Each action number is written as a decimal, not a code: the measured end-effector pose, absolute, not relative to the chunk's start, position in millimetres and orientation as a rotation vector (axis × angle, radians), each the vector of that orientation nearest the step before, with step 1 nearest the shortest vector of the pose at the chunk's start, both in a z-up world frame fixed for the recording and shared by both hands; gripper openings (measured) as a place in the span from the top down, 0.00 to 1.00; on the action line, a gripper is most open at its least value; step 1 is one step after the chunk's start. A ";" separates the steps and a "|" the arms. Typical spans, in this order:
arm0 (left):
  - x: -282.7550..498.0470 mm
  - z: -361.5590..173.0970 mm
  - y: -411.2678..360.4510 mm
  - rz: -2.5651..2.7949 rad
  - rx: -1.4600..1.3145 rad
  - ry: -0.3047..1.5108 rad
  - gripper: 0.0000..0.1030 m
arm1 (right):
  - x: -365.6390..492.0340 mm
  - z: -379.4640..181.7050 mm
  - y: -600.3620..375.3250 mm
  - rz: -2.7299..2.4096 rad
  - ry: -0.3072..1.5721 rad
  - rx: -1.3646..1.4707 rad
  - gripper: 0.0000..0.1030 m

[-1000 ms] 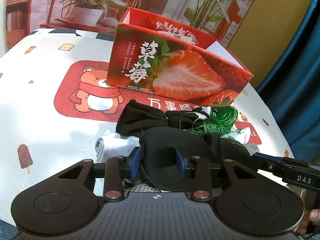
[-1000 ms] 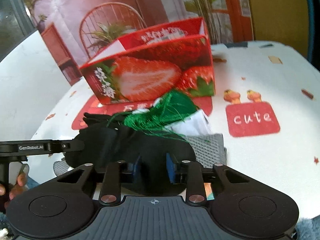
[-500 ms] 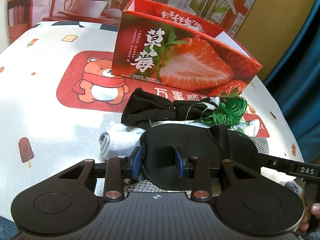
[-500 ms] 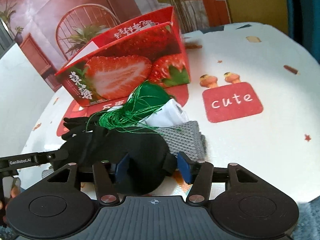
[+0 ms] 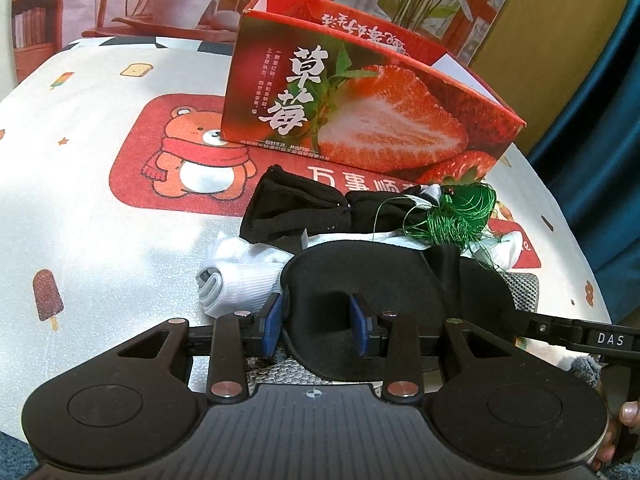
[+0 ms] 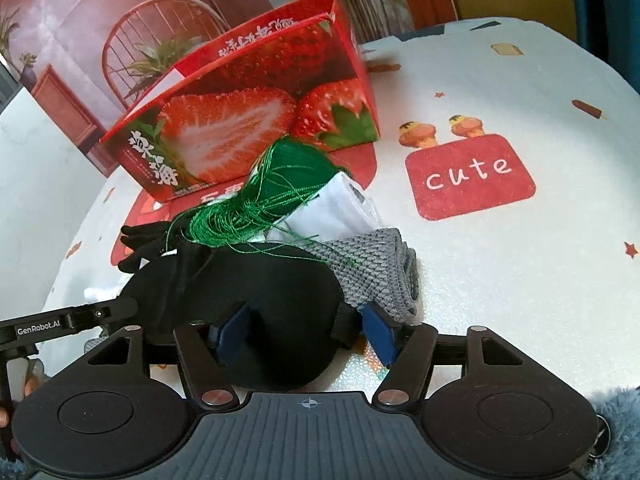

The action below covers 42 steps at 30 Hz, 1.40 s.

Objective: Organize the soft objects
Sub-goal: 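Close the left gripper on the eye mask edge while the right gripper grips its other edge, then lift the black eye mask with both grippers and carry it over the box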

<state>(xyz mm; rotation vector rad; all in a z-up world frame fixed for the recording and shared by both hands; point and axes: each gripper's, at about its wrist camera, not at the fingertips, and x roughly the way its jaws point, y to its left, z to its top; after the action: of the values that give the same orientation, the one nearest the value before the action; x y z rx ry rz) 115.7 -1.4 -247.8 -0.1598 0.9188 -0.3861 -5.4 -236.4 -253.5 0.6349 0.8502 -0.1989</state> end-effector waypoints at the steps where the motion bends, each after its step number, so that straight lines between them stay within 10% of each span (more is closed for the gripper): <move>1: 115.9 -248.0 -1.7 -0.386 -0.159 0.920 0.63 | -4.0 -254.6 -236.3 -0.191 0.852 0.640 0.34; 7: 116.1 -249.1 -1.5 -0.388 -0.163 0.922 0.63 | -2.3 -255.4 -235.8 -0.161 0.836 0.668 0.26; 27: 101.3 -219.6 10.8 -0.399 -0.202 0.768 0.84 | -12.9 -193.2 -223.5 -0.094 0.638 0.420 0.84; 42: 117.5 -127.0 9.3 -0.374 -0.135 0.453 0.86 | 26.2 -122.5 -230.6 -0.017 0.488 0.254 0.88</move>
<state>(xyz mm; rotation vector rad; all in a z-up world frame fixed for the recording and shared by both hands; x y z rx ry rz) 117.5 9.3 -127.0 -0.1347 0.4528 -0.3739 26.2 -230.6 -122.5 0.2536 0.4878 -0.0174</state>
